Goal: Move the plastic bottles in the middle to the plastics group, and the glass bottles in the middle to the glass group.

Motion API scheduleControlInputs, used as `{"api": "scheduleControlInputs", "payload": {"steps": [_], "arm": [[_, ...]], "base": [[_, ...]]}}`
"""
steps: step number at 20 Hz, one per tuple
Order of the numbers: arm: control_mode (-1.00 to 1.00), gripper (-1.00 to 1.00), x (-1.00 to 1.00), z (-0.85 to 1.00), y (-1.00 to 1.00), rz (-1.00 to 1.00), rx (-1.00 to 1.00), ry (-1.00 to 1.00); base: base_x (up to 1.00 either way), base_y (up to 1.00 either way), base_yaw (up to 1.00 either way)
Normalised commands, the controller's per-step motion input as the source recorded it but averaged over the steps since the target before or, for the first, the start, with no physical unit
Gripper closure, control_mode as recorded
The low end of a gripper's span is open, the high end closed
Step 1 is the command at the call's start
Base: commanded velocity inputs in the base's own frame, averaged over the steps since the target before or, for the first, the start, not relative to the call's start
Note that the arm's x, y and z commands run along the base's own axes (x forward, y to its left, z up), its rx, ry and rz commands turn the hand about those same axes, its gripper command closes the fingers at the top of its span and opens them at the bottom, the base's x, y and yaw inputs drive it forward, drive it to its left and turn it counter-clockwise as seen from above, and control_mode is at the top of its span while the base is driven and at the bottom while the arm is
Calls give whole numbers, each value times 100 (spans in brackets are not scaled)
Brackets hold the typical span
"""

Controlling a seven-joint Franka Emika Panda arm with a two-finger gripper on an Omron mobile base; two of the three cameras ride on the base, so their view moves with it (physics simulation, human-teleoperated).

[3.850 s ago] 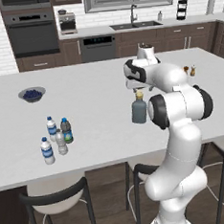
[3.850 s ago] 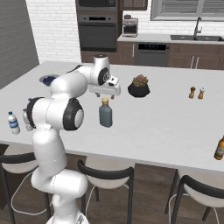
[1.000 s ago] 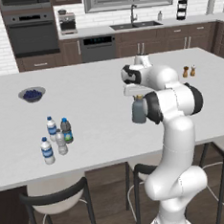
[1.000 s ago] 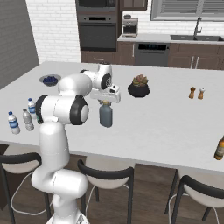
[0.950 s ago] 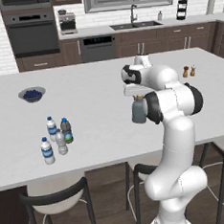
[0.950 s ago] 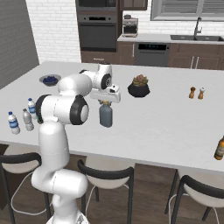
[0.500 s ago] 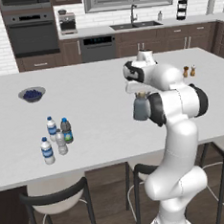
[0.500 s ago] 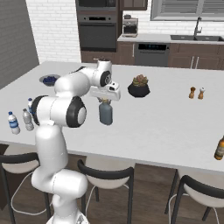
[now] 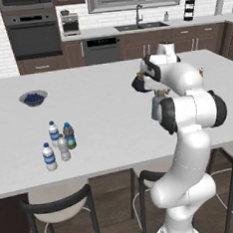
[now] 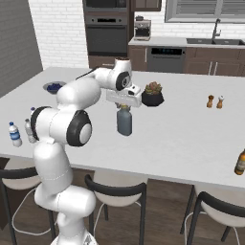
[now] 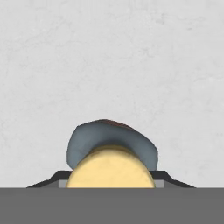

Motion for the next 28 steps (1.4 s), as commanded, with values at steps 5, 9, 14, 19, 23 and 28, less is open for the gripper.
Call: {"api": "scheduleControlInputs", "payload": {"steps": [5,9,14,19,23,28], "arm": [[-100,100,0,14,-98,-15,0,2],[-100,100,-21,0,-100,-20,0,0],[-100,100,-72,-4,-98,-20,0,0],[-100,100,-97,-18,-87,-19,0,0],[-100,100,-32,-6,-78,-19,0,0],[-100,100,0,0,-80,-17,4,-4]], "base": [[0,0,0],[0,0,0],[0,0,0],[0,0,0],[0,0,0],[0,0,0]]}}
